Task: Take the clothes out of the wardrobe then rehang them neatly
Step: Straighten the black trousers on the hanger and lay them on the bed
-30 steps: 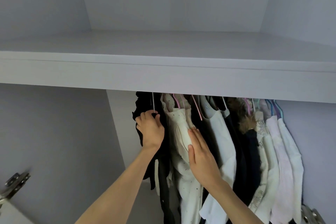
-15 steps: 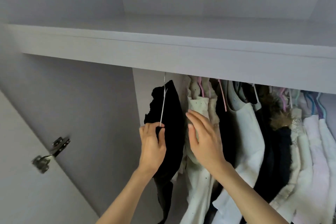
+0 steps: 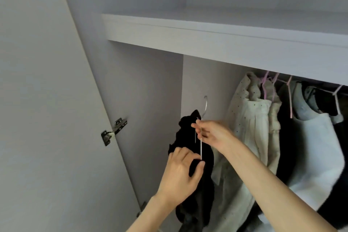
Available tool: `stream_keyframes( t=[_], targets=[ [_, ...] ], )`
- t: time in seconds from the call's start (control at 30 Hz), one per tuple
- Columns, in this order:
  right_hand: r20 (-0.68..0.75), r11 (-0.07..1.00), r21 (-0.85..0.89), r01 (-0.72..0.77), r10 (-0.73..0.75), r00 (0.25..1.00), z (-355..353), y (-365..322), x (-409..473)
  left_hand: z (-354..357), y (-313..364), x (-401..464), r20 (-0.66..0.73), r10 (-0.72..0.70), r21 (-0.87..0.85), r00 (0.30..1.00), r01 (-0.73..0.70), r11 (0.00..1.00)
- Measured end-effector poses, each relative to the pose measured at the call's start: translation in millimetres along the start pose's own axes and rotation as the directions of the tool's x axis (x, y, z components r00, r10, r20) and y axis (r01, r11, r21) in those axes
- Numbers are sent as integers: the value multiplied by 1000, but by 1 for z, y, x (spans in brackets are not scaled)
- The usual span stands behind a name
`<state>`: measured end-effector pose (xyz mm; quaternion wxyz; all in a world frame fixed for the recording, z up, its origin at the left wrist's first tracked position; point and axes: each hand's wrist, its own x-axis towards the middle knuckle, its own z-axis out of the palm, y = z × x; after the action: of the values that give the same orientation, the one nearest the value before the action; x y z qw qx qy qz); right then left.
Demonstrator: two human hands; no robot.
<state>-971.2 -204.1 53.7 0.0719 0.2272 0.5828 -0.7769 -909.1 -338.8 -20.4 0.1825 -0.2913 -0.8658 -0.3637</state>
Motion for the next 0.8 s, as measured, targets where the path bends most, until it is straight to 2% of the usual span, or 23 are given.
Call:
stream_keyframes(
  t=[0.07, 0.2, 0.27, 0.33, 0.4, 0.47, 0.53, 0.6, 0.67, 0.8],
  targets=[
    [5, 999, -49, 3, -3, 1000, 3, 6, -2, -11, -7, -6, -65, 22, -37, 998, -24, 999],
    [-42, 978, -192, 79, -89, 995, 1, 11, -10, -37, -37, 3, -217, -119, -23, 969, 116, 993],
    [-29, 948, -301, 104, -119, 993, -2, 15, -17, -52, -55, 15, -177, -126, 68, 976, 140, 988],
    [-12, 904, -402, 148, -167, 986, -5, 17, -27, -62, -74, 21, -57, -123, 189, 991, 131, 973],
    [10, 883, -419, 213, -230, 973, -8, 18, -38, -70, -93, 18, 84, -142, 316, 986, 109, 943],
    [59, 870, -403, 284, -285, 957, -10, 16, -48, -77, -104, 15, 166, -118, 393, 979, 44, 918],
    [95, 851, -406, 333, -323, 942, -9, 16, -54, -83, -103, 15, 154, -2, 356, 988, -54, 933],
    [123, 835, -410, 367, -348, 929, -6, 19, -57, -87, -99, 15, 72, 100, 329, 992, -118, 937],
    [175, 821, -427, 379, -336, 925, -1, 25, -59, -88, -97, 5, 27, 60, 275, 998, -65, 959],
    [306, 735, -531, 422, -298, 904, 5, 55, -57, -86, -100, -42, -4, -196, 144, 981, 194, 970]
  ],
)
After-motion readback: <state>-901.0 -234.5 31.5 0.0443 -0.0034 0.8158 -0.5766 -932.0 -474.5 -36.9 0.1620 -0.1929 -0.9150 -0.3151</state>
